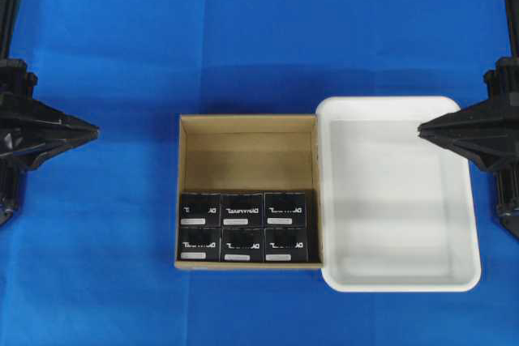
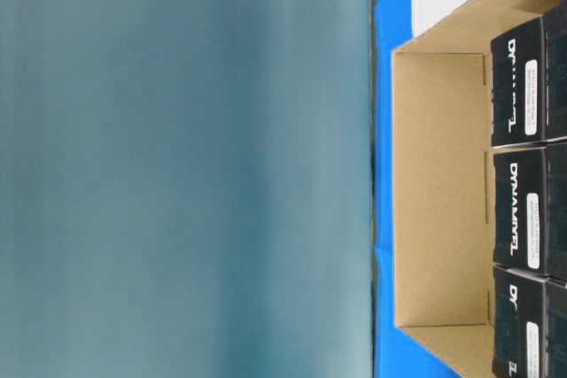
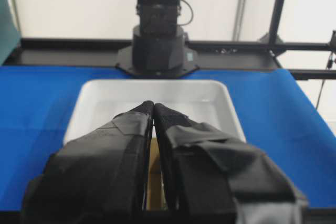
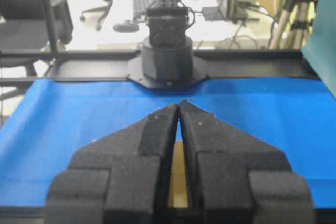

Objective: Pick the box from inside the cardboard box.
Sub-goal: 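Swing the right arm over the cardboard box toward the top-right servo box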

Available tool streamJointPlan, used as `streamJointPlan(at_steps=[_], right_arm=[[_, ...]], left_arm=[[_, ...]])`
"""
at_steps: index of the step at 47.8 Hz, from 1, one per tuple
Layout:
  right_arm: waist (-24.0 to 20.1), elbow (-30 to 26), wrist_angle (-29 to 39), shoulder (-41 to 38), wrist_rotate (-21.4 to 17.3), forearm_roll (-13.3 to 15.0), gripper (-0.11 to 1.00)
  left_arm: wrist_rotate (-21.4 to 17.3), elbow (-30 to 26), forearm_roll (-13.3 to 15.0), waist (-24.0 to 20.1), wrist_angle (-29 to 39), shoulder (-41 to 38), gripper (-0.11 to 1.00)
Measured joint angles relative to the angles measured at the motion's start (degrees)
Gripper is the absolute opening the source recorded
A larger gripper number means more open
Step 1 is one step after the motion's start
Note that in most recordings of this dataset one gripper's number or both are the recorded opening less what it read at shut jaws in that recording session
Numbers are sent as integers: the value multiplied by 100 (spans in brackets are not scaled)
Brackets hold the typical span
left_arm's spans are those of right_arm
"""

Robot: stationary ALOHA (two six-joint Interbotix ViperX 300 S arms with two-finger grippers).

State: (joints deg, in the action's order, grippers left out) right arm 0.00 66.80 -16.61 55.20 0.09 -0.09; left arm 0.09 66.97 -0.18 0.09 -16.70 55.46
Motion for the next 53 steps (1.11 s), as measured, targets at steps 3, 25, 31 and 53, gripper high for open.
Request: streamJointPlan(at_steps=[3,25,31,53], right_arm=[[0,0,26,-18,-35,-35,11],[26,-1266,3059,-686,-650,-457,0],[26,-1837,4087,-1151,-800,-457,0],[-105,-3938,6768,-3278,-835,-483,0]], left_arm=[[35,-18,-18,0,53,-26,9],[70,-255,-62,0,650,-185,-6],[70,-316,-62,0,888,-185,-6],[97,-369,-62,0,1169,-167,-6]])
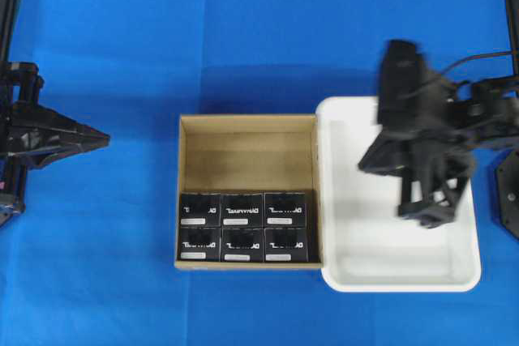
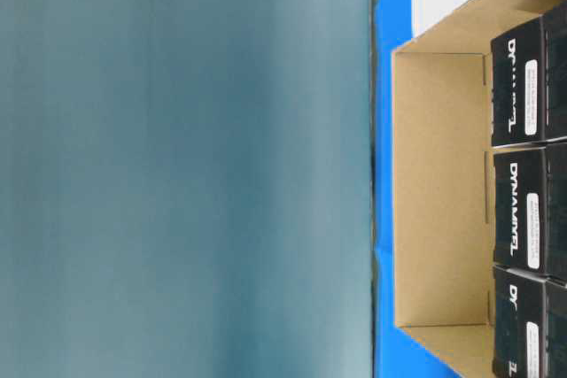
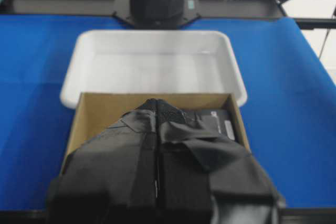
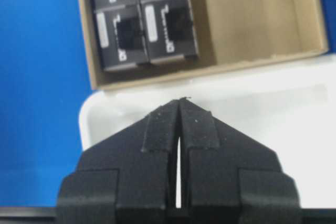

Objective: Pick the box from inside the cardboard box.
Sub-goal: 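Swing the right arm over the cardboard box toward the top-right servo box, then lower the open right gripper around the top-right DYNAMIXEL box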

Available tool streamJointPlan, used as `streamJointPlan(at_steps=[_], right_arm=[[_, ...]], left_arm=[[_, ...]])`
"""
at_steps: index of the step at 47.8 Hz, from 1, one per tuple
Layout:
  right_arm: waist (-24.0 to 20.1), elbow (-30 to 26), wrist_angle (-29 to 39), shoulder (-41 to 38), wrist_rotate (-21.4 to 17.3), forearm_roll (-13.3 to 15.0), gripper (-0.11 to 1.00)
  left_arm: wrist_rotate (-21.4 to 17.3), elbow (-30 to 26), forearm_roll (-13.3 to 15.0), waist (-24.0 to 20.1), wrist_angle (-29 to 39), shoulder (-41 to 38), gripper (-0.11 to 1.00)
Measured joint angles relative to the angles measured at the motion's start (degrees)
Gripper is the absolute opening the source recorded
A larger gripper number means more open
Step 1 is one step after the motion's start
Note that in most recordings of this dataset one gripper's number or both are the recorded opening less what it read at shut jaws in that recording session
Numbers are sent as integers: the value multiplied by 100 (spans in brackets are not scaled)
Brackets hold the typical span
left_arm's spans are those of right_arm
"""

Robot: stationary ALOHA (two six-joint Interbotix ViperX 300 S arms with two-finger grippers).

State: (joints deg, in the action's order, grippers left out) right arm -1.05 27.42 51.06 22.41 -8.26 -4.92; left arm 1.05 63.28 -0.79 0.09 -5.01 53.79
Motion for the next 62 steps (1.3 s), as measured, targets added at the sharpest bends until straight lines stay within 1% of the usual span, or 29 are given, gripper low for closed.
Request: streamJointPlan(at_steps=[9,16,24,28,33,38,54,57,62], right_arm=[[-9,-1037,923,-923,53,-18,0],[-9,-1802,1679,-1468,88,-9,0],[-18,-2637,2496,-1986,352,-9,0],[-9,-2936,2663,-2180,492,-18,0],[-18,-3173,2698,-2373,624,-18,0],[-9,-3261,2742,-2540,694,-18,0],[-18,-3366,2786,-2725,694,-18,1],[-18,-3366,2786,-2751,712,-18,2],[-18,-3331,2777,-2795,791,-9,8]], left_arm=[[0,0,-9,0,44,0,-6],[0,0,0,0,97,0,-6],[9,0,-9,9,132,0,-6],[9,0,-9,9,132,0,-6],[9,0,0,9,132,0,-6],[9,0,-9,18,132,9,-6],[9,0,-9,105,132,9,-6],[9,0,-9,105,132,9,-6],[9,0,0,105,132,9,-6]])
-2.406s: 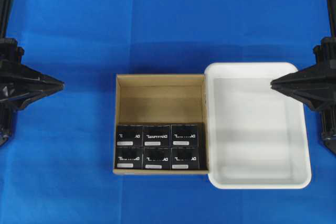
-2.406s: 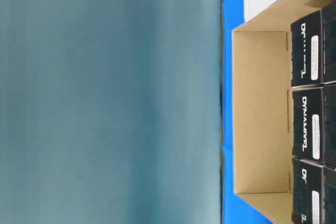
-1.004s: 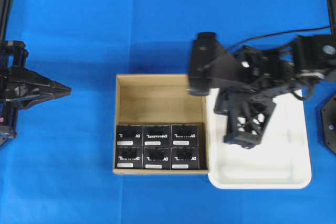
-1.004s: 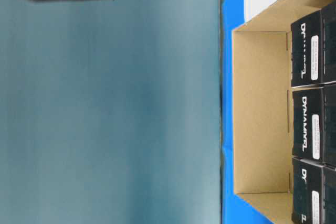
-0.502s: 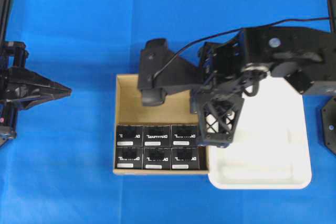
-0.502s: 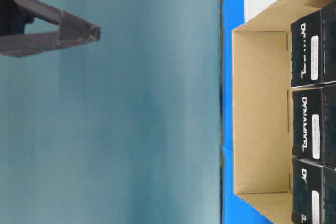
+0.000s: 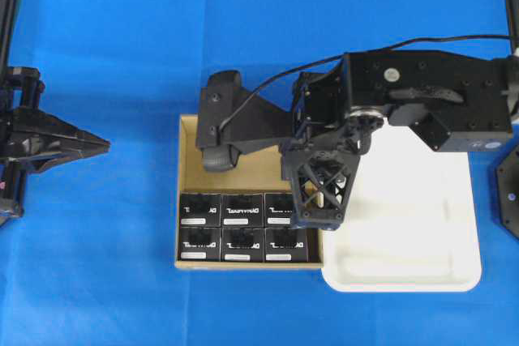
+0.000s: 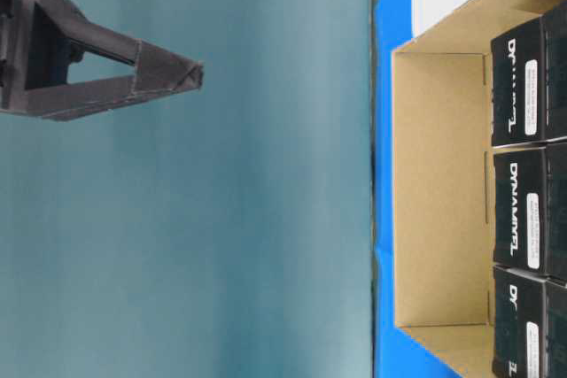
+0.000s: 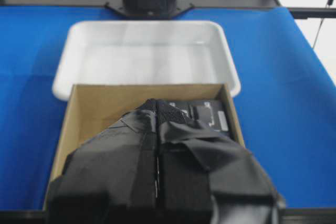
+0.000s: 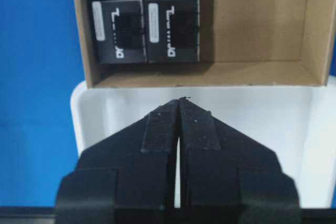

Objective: Pick the box from inside the cardboard box.
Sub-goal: 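Lower the open right gripper around the top-right DYNAMIXEL box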

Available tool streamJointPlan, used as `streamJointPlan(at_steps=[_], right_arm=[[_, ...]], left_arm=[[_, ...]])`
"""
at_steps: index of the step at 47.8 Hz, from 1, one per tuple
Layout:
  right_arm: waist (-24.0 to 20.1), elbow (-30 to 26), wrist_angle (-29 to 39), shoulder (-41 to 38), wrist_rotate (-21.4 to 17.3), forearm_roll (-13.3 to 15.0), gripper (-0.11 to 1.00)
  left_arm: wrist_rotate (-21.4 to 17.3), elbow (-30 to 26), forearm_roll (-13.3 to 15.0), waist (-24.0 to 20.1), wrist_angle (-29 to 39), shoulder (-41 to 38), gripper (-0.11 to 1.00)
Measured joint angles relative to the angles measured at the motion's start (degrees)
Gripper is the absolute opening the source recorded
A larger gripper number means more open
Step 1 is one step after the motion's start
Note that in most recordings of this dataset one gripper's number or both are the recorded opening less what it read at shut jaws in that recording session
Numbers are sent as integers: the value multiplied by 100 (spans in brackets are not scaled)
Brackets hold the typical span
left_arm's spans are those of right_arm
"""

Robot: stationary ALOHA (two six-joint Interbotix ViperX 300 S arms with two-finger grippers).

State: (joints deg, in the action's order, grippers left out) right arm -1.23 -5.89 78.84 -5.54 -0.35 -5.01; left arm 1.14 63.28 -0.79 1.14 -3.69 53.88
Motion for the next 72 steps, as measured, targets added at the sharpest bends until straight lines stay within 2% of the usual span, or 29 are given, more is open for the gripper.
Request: streamJointPlan(at_steps=[6,14,17,19,29,42,72], right_arm=[[0,185,-123,-70,202,-9,29],[0,527,-466,-255,308,0,80],[-9,668,-650,-299,325,-9,94],[-9,747,-765,-308,325,-9,98],[-9,1169,-1318,-308,308,0,99],[-9,1415,-1986,-396,325,0,99],[-9,1925,-2751,-642,325,-9,99]], left_arm=[[0,0,0,0,0,0,-6],[0,0,-9,0,0,0,-6],[0,0,-9,0,0,0,-6],[0,0,-9,0,0,0,-6],[0,0,-9,26,0,0,-6],[0,0,-9,26,0,0,-6],[9,0,-9,35,0,-9,-6]])
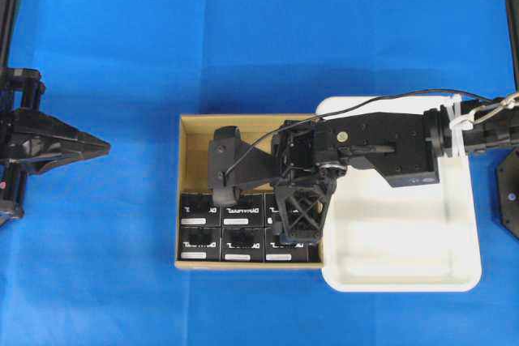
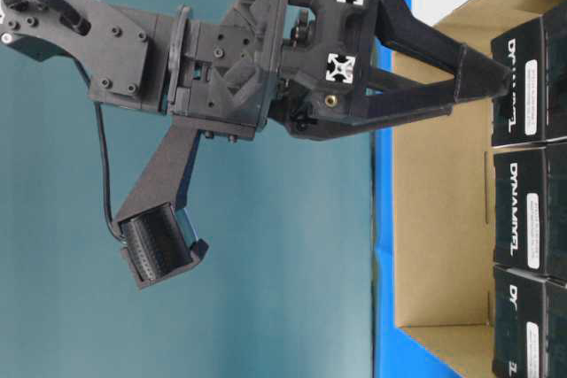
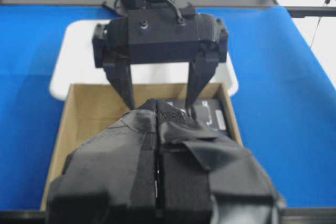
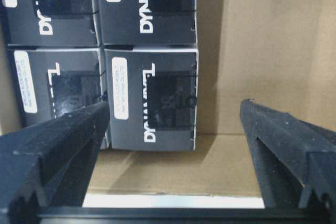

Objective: Pick the box from inside the cardboard box.
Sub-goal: 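Lower the open right gripper around the top-right DYNAMIXEL box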

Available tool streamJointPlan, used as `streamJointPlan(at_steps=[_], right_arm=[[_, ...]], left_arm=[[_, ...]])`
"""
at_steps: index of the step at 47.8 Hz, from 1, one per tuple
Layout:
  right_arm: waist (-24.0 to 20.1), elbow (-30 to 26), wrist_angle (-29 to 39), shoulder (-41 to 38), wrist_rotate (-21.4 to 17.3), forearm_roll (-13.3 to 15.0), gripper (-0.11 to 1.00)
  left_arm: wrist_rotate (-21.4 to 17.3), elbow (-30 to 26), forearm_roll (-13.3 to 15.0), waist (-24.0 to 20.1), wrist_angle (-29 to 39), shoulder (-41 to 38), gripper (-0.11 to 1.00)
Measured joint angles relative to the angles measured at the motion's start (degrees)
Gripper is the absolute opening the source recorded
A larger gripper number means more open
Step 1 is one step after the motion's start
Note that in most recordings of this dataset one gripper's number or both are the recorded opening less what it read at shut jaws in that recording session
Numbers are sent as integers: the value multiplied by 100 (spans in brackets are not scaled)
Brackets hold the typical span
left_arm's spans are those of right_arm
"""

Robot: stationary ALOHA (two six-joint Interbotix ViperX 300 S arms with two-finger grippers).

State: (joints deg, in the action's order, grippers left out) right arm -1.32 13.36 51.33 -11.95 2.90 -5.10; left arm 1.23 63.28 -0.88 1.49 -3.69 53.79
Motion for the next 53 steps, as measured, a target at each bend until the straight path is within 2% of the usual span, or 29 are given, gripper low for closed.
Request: streamJointPlan(at_steps=[42,53], right_arm=[[0,53,-114,-211,-18,0,99],[141,62,-114,-211,9,9,99]], left_arm=[[141,0,9,9,0,-18,-6],[141,0,0,0,0,-18,-6]])
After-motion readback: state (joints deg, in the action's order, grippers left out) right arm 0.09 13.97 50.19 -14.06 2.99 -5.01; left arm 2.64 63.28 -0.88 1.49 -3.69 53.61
